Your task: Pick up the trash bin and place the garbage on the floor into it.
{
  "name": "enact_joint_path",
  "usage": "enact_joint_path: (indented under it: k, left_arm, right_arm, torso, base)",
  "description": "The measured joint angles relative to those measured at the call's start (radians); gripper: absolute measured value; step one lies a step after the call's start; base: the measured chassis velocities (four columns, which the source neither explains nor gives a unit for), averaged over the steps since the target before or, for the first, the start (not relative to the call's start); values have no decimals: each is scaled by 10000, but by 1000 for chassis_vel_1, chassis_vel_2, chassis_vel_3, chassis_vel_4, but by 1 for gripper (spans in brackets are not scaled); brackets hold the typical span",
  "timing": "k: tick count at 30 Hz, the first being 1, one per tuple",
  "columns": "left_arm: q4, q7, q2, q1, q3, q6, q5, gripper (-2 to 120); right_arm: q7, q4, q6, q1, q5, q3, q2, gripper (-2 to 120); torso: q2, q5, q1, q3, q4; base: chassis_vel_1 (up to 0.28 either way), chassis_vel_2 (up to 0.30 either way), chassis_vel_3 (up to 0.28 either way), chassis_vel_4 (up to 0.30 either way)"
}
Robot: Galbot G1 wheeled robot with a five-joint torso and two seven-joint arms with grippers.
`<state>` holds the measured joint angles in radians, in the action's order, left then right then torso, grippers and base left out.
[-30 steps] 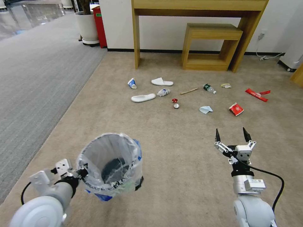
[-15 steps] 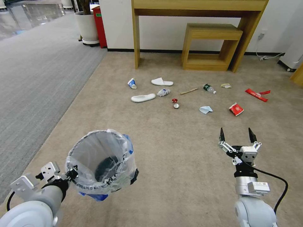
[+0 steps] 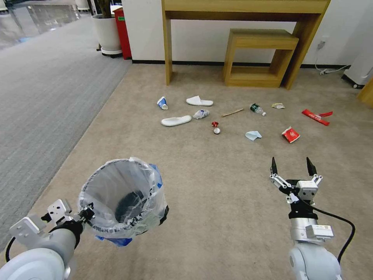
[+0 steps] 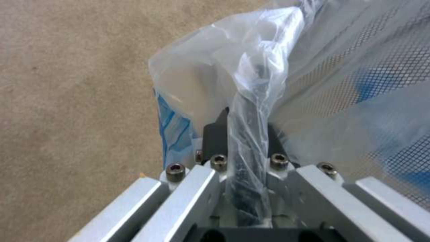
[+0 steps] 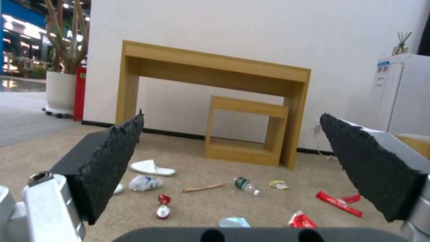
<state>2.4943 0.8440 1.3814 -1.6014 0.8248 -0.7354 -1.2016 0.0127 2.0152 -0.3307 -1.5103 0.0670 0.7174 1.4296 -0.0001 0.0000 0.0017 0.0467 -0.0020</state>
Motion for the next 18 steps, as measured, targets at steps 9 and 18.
enact_joint_path:
  k: [9, 18]
  left_arm:
    - [-34, -149, -90, -6, -130, 0, 263, 1]
    - [17, -259, -115, -82, -146, 0, 278, 1]
  right_arm:
    - [-5, -2, -39, -14, 42, 25, 8, 100]
    - [-8, 58, -43, -35, 22, 31, 45, 100]
  torso:
    - [0, 1, 0, 0, 1]
    - [1, -2, 0, 0, 0]
  base:
    - [-133, 138, 121, -132]
    - [-259, 257, 268, -264]
